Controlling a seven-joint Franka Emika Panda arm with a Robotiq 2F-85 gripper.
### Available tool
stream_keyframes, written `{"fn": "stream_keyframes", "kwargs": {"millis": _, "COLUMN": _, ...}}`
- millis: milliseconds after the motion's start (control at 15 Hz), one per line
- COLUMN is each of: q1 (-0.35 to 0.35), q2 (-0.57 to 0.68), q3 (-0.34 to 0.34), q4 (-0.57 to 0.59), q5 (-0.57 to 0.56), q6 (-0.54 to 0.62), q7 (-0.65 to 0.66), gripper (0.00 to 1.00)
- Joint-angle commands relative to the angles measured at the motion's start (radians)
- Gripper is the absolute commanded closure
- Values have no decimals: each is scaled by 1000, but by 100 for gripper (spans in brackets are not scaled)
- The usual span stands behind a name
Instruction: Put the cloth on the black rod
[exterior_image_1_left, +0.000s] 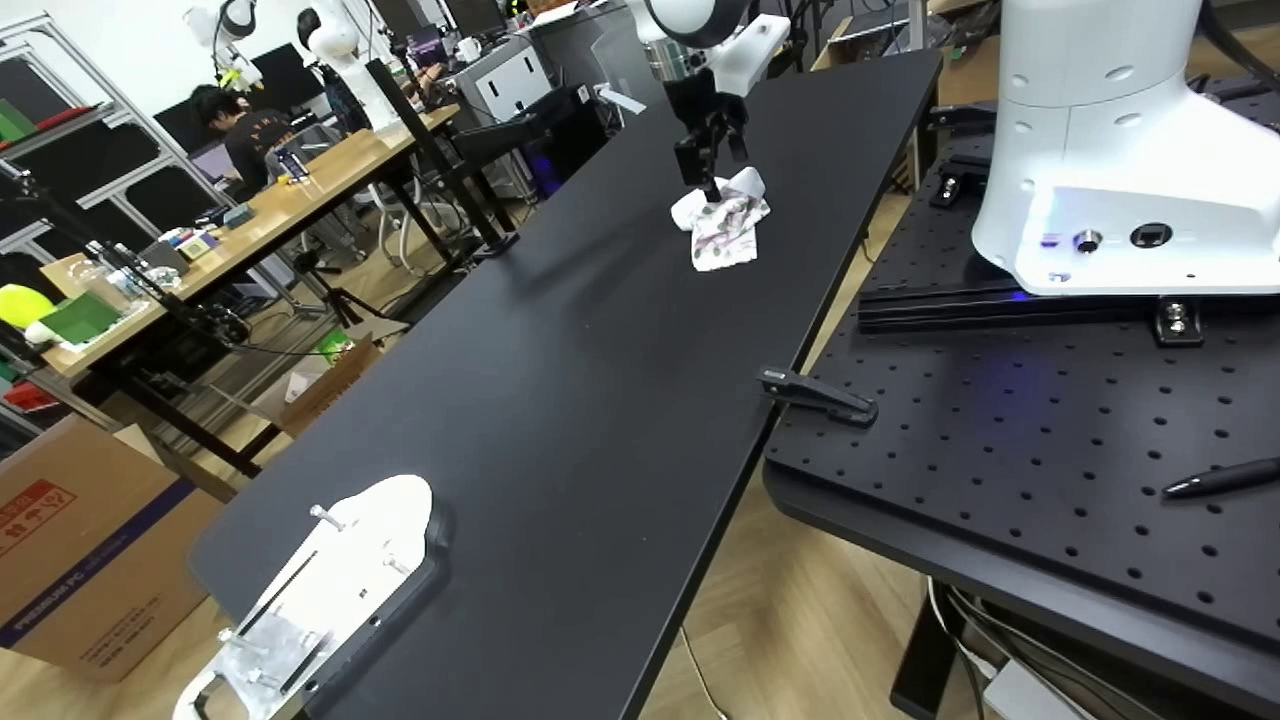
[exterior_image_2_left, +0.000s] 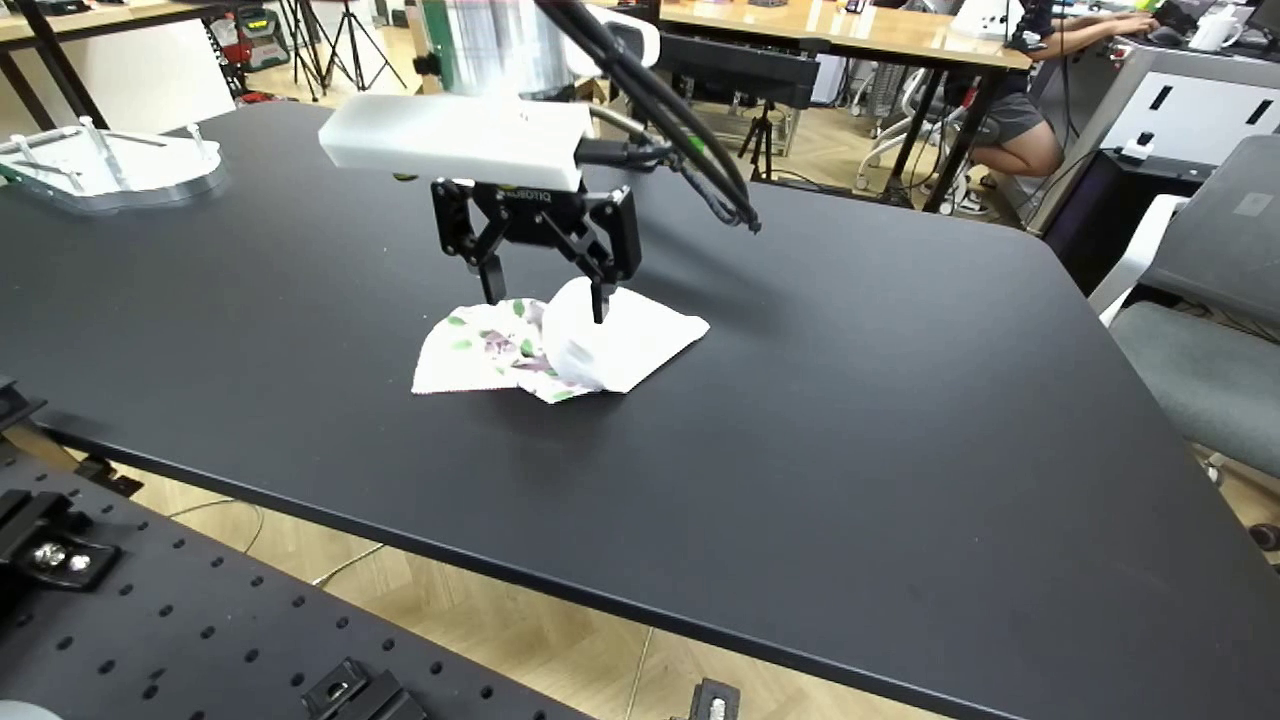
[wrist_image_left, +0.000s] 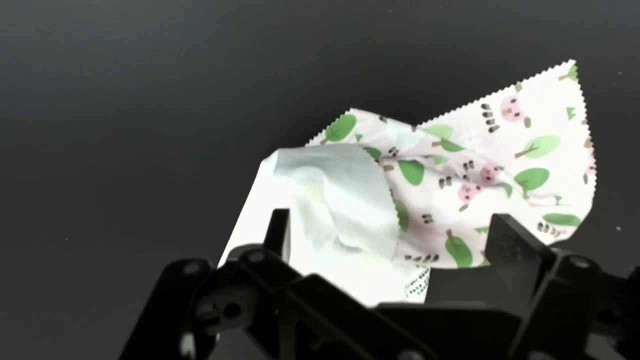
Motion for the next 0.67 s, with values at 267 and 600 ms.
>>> {"fn": "stream_keyframes", "kwargs": {"millis": 267, "q1": 57, "q2": 146, "q3": -75, "q4": 69, "q5": 34, "q6": 43, "q7": -21, "gripper": 47}}
{"fn": "stream_keyframes", "kwargs": {"millis": 600, "q1": 82, "q2": 161, "q3": -95, "q4": 92, "q5": 46, "q6": 40, "q7": -42, "gripper": 81}}
